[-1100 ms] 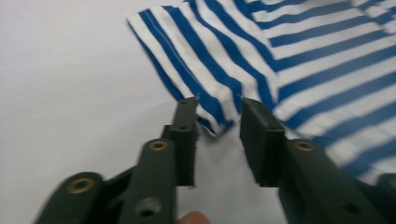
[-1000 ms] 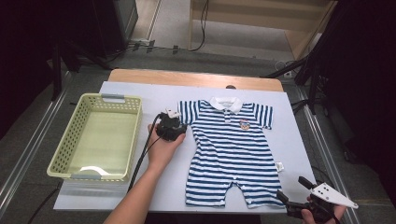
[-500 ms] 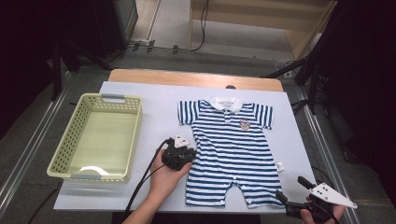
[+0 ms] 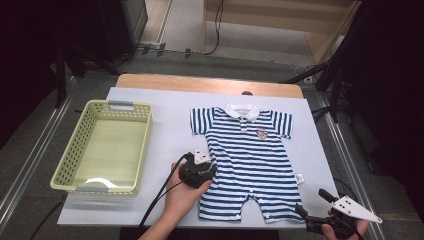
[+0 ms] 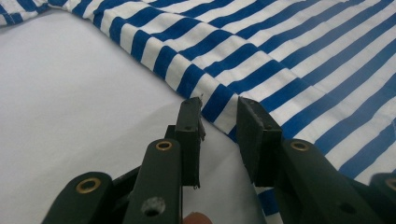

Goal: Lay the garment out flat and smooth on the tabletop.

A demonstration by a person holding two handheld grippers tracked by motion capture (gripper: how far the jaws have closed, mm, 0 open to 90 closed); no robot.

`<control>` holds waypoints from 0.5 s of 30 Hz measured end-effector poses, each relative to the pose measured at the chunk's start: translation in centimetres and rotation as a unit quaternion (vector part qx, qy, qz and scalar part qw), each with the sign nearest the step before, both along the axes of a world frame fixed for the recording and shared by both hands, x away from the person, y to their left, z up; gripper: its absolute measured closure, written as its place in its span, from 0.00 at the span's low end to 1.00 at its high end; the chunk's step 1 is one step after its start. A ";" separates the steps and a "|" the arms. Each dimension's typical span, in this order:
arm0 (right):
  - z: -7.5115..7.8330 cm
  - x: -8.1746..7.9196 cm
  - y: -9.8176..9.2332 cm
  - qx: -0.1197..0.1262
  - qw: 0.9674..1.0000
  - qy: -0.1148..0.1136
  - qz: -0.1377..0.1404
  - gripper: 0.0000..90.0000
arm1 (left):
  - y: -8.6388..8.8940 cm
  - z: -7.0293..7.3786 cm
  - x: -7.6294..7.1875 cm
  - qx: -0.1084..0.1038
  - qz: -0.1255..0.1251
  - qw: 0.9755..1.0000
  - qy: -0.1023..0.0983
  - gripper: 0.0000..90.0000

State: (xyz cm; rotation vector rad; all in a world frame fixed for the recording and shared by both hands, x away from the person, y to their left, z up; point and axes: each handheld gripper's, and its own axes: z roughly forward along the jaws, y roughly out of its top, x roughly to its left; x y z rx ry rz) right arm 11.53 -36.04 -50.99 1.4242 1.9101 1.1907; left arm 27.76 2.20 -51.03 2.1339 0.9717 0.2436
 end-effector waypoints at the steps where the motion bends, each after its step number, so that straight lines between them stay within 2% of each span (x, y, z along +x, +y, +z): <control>1: 0.0 0.0 0.0 0.000 1.000 0.000 0.000 0.00 | 0.0 0.0 0.0 -0.001 0.001 1.000 0.001 0.78; 4: 0.0 0.0 0.1 0.000 1.000 0.000 0.001 0.00 | -0.3 0.0 0.2 -0.006 0.003 1.000 0.003 0.76; 11: 0.0 0.0 0.2 -0.002 1.000 0.000 0.002 0.00 | -1.6 0.1 0.2 -0.018 -0.012 1.000 0.009 0.74; 13: 0.0 0.1 0.2 -0.003 1.000 0.000 0.004 0.00 | -2.0 -0.1 0.2 -0.004 -0.012 1.000 0.007 0.75; 15: -0.1 0.1 0.2 -0.003 1.000 0.001 0.004 0.00 | -2.4 -0.1 0.0 0.009 -0.010 1.000 -0.005 0.76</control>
